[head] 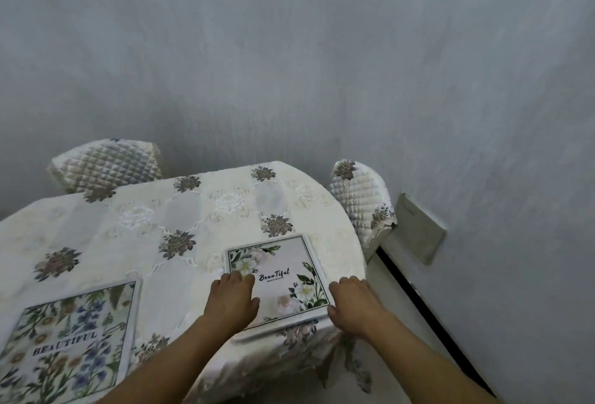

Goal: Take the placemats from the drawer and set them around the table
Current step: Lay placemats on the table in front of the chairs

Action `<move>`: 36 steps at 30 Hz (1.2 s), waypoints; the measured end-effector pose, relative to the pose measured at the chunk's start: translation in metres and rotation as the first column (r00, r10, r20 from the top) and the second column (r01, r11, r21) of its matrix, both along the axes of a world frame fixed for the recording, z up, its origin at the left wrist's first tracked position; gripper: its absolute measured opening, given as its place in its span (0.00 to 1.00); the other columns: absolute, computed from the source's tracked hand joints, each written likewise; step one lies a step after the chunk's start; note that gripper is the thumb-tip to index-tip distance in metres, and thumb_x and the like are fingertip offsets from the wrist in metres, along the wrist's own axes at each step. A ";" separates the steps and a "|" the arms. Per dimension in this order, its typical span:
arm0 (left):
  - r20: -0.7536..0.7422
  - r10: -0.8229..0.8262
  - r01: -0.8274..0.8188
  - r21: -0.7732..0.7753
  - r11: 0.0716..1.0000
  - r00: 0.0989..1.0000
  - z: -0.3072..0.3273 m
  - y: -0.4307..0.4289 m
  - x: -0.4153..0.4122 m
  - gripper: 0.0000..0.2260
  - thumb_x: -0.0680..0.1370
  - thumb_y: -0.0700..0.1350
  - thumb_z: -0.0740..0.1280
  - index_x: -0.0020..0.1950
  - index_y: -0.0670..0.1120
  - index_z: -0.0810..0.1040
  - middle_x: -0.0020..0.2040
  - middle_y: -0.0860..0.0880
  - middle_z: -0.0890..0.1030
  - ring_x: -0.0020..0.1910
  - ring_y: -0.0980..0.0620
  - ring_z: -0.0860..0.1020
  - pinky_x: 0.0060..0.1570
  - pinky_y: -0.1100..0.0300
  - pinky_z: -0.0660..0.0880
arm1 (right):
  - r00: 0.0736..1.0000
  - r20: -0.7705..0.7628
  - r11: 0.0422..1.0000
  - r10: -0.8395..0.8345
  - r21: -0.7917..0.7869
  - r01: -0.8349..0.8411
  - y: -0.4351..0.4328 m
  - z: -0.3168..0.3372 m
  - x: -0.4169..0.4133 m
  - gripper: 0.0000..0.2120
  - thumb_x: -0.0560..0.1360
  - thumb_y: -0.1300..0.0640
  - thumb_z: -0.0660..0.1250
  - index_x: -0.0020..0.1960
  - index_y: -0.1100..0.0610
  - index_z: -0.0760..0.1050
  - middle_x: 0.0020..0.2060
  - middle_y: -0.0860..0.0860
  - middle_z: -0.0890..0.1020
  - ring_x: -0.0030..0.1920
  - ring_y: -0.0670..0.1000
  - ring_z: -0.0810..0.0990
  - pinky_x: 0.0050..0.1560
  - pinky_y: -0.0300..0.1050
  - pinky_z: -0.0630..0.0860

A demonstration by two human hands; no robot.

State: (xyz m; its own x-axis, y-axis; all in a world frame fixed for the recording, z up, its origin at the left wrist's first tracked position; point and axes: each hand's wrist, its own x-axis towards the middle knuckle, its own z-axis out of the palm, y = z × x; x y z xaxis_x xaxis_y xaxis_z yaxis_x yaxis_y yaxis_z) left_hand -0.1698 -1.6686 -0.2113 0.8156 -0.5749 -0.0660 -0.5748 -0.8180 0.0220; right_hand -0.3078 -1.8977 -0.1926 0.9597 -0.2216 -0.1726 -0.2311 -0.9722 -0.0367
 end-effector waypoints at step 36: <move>-0.469 0.772 -0.903 -0.219 0.369 0.429 -0.103 -0.085 0.087 0.08 0.77 0.41 0.65 0.52 0.38 0.71 0.45 0.41 0.77 0.47 0.39 0.78 0.41 0.54 0.70 | 0.939 -0.224 0.650 -0.262 0.678 0.344 -0.116 -0.149 0.208 0.08 0.76 0.58 0.63 0.40 0.56 0.65 0.35 0.51 0.73 0.37 0.54 0.74 0.36 0.45 0.68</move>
State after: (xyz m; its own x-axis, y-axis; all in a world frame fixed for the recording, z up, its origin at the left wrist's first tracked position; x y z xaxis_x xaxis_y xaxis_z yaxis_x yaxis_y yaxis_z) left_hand -0.0832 -1.7538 -0.3141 0.8690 0.3832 -0.3131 0.4922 -0.7342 0.4675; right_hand -0.0999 -2.0141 -0.3415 0.8301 -0.2729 -0.4863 -0.5499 -0.5452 -0.6327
